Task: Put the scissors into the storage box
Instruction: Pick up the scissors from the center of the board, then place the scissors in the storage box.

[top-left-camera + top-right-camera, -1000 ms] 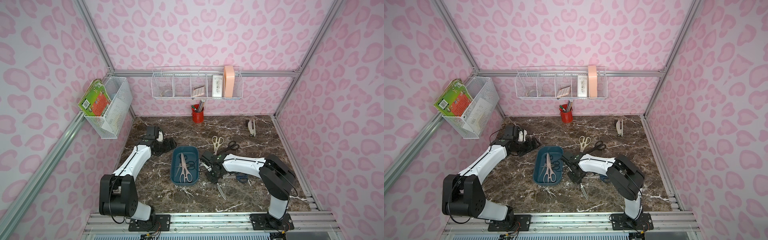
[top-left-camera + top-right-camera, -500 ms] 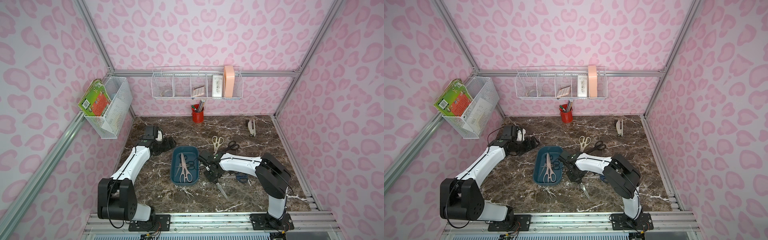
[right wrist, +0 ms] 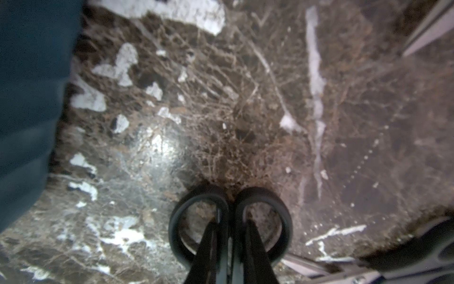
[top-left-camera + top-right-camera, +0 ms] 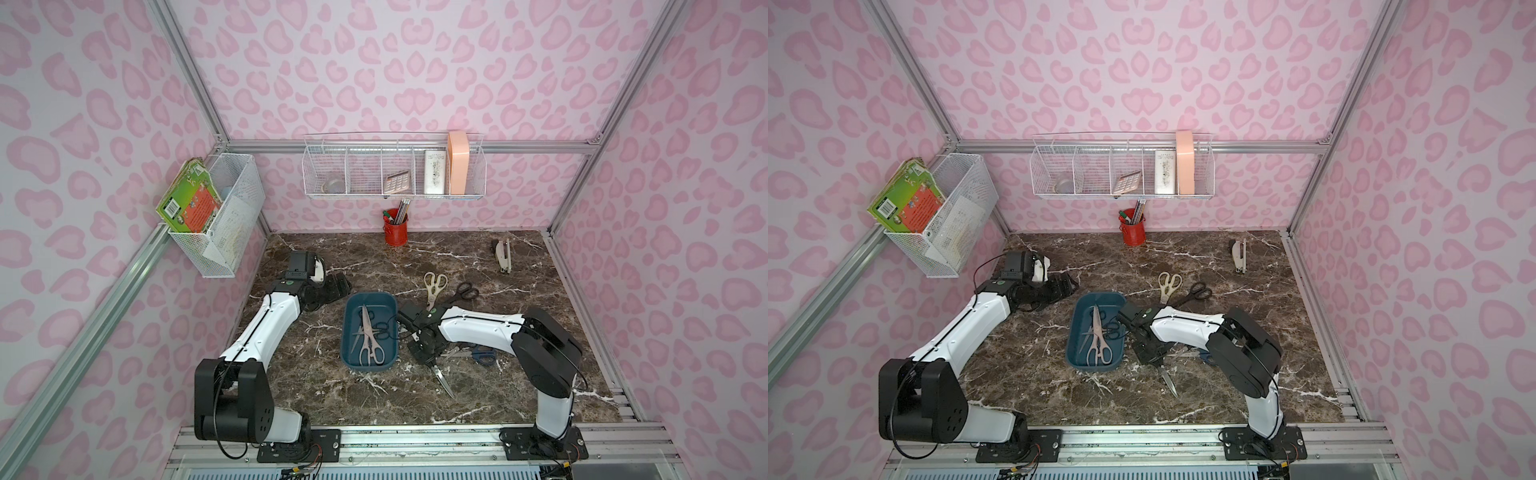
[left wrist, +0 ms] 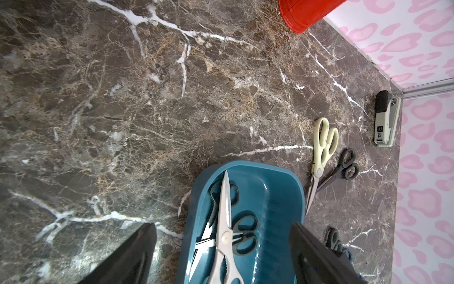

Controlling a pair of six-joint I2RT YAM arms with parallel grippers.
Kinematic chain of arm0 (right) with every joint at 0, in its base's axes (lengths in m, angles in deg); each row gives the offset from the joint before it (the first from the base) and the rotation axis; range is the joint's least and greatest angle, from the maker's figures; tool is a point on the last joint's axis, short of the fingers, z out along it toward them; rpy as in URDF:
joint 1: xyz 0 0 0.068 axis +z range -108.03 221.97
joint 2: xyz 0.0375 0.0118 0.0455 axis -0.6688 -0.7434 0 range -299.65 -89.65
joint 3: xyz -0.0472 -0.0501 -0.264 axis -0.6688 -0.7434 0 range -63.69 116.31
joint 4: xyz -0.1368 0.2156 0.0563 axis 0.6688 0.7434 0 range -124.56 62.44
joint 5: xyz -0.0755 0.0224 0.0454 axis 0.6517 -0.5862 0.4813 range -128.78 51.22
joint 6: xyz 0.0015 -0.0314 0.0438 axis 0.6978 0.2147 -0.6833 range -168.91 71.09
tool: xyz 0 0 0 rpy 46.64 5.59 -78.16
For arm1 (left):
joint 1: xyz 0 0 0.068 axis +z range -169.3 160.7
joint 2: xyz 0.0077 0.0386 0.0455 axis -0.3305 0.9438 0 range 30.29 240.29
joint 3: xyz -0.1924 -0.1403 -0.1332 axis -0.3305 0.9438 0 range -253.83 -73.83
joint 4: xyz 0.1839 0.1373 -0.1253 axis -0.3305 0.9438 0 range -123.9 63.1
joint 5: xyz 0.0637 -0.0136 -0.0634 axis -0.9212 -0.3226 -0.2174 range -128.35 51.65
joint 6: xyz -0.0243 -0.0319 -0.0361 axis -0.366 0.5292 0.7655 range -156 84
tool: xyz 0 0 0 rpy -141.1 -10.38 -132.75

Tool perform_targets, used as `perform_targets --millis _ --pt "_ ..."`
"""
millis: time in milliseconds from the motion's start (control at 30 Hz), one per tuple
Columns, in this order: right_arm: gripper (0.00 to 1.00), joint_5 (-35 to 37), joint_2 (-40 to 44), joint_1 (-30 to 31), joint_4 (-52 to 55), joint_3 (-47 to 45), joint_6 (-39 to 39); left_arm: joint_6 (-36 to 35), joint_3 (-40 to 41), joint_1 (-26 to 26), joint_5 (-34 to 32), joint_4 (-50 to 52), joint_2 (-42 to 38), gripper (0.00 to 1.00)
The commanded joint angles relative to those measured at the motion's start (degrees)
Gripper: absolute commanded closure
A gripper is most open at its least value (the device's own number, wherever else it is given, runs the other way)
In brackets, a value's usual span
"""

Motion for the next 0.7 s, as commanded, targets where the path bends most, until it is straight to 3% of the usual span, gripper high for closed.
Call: perform_targets --millis 0,267,467,667 --pt "1.00 0.4 0.3 -0.9 0.6 0.7 -0.5 -1.3 -1.9 0.1 1.3 1.9 -0.3 0.10" --pt "1.00 0.5 4.5 -2.7 4.1 5.8 -1.1 -4.1 -2.6 2.0 0.3 2.9 -1.4 0.10" --pt "1.00 -0.5 3.4 -2.7 6.3 15.7 -1.7 -4.3 -2.2 3.5 0.3 2.2 -1.3 0.10" --pt "1.00 -1.5 -2.7 -2.6 8.3 31.3 -0.9 -3.6 -1.5 4.9 0.1 1.3 -2.2 0.10"
